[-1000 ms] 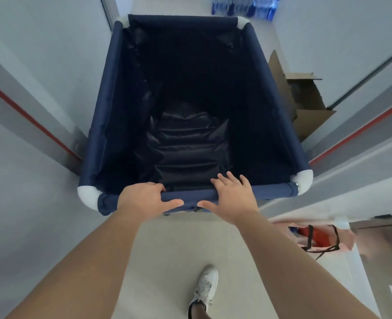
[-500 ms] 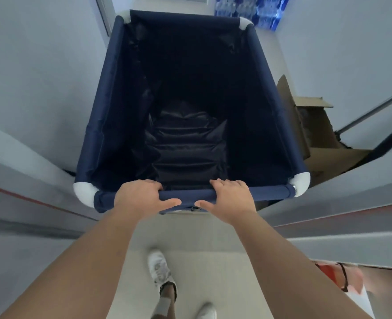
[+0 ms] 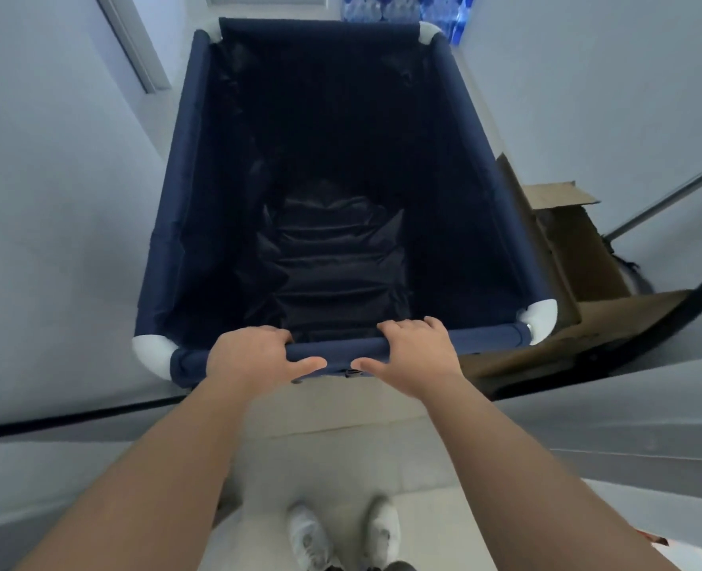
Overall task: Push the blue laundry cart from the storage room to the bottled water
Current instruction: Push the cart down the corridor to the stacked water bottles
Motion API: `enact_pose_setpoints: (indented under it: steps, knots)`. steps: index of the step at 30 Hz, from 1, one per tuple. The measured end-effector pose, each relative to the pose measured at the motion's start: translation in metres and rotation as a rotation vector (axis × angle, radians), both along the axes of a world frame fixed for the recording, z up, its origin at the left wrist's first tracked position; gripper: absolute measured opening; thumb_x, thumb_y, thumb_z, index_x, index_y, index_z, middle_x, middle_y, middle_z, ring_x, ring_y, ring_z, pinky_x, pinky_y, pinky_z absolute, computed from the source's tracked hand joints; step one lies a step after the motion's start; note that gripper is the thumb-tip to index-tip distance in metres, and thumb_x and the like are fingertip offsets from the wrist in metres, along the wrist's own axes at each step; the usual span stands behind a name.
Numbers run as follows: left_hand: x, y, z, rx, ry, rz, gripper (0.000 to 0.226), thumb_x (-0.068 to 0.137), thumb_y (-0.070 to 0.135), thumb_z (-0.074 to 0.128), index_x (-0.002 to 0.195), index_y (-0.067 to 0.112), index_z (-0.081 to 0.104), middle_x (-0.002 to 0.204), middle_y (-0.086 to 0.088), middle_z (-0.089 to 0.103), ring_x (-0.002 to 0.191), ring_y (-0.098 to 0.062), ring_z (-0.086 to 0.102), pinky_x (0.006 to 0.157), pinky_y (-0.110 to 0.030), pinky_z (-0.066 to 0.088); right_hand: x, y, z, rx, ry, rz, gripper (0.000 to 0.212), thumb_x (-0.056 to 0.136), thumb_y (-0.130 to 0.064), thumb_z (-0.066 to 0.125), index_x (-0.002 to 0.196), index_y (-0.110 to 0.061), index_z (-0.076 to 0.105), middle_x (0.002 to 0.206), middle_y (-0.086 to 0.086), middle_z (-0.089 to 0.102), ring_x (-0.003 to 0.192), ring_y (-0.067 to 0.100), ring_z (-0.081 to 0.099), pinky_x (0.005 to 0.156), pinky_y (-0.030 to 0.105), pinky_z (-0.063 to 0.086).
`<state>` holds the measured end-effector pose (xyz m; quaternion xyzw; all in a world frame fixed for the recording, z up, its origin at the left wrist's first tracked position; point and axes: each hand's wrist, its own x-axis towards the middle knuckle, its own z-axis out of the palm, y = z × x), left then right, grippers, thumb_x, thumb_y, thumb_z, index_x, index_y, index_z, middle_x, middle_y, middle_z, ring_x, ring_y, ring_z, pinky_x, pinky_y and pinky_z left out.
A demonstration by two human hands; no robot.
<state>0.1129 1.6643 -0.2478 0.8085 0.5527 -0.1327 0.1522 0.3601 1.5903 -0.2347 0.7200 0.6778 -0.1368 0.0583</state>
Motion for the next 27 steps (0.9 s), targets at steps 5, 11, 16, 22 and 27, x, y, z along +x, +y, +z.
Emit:
enact_pose_setpoints:
  steps: [5,11,16,22,27]
  knots:
    - [0.005,0.058,-0.004,0.009,0.005,-0.019,0.075,0.065,0.099,0.022,0.086,0.037,0.060,0.083,0.017,0.058,0.076,-0.007,0.057,0.067,-0.035,0.048,0.004,0.050,0.001,0.010,0.003,-0.022,0.083,0.073,-0.090,0.026,0.116,-0.028,0.060,0.107,-0.009,0.066,0.104,0.017,0.059,0.105,0.041,0.029]
    - [0.017,0.130,-0.007,0.030,-0.015,-0.051,0.087,0.063,0.102,0.017,0.099,0.038,0.065,0.108,0.017,0.066,0.122,-0.009,0.055,0.082,-0.037,0.049,0.015,0.115,0.000,0.041,-0.008,-0.033,0.077,0.073,-0.089,0.025,0.106,-0.029,0.058,0.097,-0.012,0.065,0.095,0.015,0.058,0.099,0.040,0.032]
    - [0.032,0.192,-0.004,0.034,0.022,-0.136,0.117,0.060,0.104,-0.001,0.123,0.034,0.067,0.146,0.012,0.056,0.152,-0.015,0.025,0.118,-0.045,0.031,0.028,0.172,-0.003,0.052,0.012,-0.051,0.069,0.076,-0.089,0.029,0.097,-0.029,0.055,0.091,-0.012,0.063,0.089,0.016,0.058,0.103,0.042,0.032]
    - [0.047,0.257,-0.008,0.079,0.022,-0.150,0.119,0.056,0.104,-0.005,0.119,0.034,0.069,0.143,0.013,0.059,0.149,-0.015,0.031,0.116,-0.045,0.034,0.043,0.234,-0.002,0.050,0.005,-0.051,0.067,0.077,-0.088,0.029,0.091,-0.027,0.053,0.084,-0.011,0.060,0.083,0.017,0.057,0.100,0.042,0.034]
    - [0.059,0.308,-0.010,0.105,0.002,-0.189,0.121,0.057,0.104,-0.006,0.119,0.034,0.071,0.141,0.016,0.060,0.149,-0.012,0.033,0.112,-0.042,0.036,0.054,0.281,-0.001,0.055,0.000,-0.061,0.068,0.076,-0.089,0.028,0.089,-0.026,0.052,0.081,-0.011,0.058,0.080,0.017,0.055,0.095,0.039,0.036]
